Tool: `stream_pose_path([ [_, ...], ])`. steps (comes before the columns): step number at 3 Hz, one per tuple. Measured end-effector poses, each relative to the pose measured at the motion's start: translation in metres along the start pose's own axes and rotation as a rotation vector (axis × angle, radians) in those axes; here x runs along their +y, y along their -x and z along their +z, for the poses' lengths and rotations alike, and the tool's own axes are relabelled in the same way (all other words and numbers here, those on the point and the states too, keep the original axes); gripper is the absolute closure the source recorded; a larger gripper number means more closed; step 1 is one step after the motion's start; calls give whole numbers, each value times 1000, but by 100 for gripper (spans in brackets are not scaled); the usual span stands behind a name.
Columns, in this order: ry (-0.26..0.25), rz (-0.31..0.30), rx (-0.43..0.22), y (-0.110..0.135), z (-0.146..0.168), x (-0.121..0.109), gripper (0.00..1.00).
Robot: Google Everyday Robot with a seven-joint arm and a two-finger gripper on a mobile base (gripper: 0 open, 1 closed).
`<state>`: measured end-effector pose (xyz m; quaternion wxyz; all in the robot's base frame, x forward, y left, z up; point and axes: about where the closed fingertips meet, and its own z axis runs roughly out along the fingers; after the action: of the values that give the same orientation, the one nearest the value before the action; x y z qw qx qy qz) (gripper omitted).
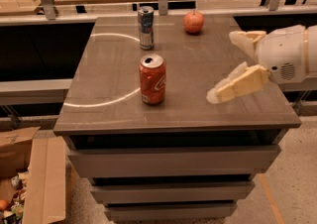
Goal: Knock coke can over
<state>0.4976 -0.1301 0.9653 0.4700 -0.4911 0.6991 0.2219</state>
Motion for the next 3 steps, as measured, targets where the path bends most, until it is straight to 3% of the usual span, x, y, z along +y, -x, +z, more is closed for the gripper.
stream_pose_path([
  [1,7,27,-124,13,31,-5,0],
  [2,57,68,-167,13,64,1,0],
  [3,80,96,-153,9,84,8,0],
])
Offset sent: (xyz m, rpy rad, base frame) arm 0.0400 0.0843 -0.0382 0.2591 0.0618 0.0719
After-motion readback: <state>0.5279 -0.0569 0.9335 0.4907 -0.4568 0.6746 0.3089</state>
